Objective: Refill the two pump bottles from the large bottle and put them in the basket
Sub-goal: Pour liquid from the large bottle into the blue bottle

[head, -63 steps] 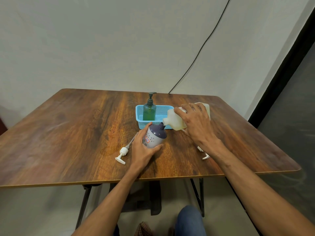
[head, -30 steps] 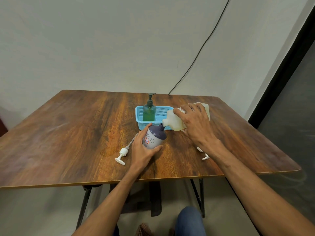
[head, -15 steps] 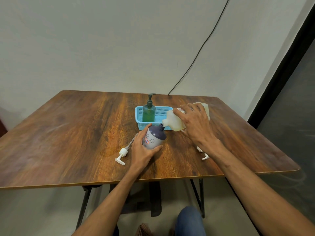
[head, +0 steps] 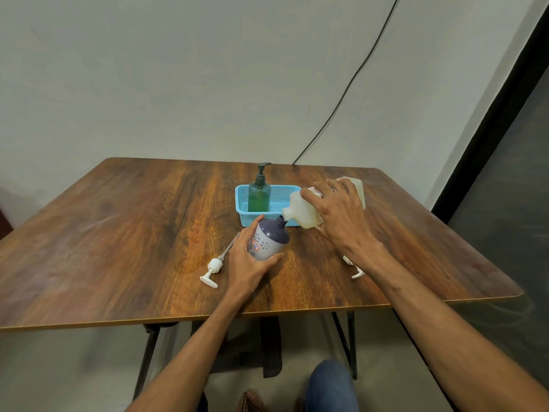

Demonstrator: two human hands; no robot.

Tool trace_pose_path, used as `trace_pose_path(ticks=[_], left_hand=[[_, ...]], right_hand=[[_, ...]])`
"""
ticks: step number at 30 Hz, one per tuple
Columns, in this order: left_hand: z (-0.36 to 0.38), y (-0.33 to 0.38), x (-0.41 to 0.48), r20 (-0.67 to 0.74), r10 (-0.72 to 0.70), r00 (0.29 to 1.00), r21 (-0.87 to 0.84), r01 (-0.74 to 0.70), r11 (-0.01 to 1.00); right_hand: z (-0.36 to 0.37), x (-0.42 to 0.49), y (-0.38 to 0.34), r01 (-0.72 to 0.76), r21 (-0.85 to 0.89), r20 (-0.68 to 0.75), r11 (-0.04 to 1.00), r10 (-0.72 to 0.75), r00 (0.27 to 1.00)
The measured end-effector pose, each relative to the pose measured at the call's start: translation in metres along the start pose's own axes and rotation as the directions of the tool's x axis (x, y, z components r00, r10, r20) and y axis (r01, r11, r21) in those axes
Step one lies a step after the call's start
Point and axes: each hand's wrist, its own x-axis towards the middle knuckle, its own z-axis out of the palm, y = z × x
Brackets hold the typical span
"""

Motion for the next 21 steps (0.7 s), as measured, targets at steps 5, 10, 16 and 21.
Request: trace_pose_path(ticks=[5,10,16,21], left_hand=[[0.0002,-0.0014,-0.0006,-0.004,-0.011,1.0,0.006,0.011,1.0],[0.0002,-0.0017,0.0,-0.002,-0.012,1.0,0.012,0.012,1.0],[0.0005,-0.0031,-0.0004,-0.008,-0.017,1.0,0.015,0.017,1.0],[0.0008,-0.0027,-0.0001,-0.014,-0.01,1.0,0.021,0.01,1.0]], right_hand=[[-0.0005,-0.0005,-0.0003,-0.004,0.002,0.008,1.0,0.004,1.0],[-0.0024,0.0,-0.0005,-0.003,-0.008,0.013,1.0,0.003,1.0],[-0.0027,0.0004,-0.0005,0.003,-0.017,0.025,1.0,-0.002,1.0],[-0.0031,0.0012,-0.0016,0.001,-0.03,0.039,1.0,0.0,0.999]])
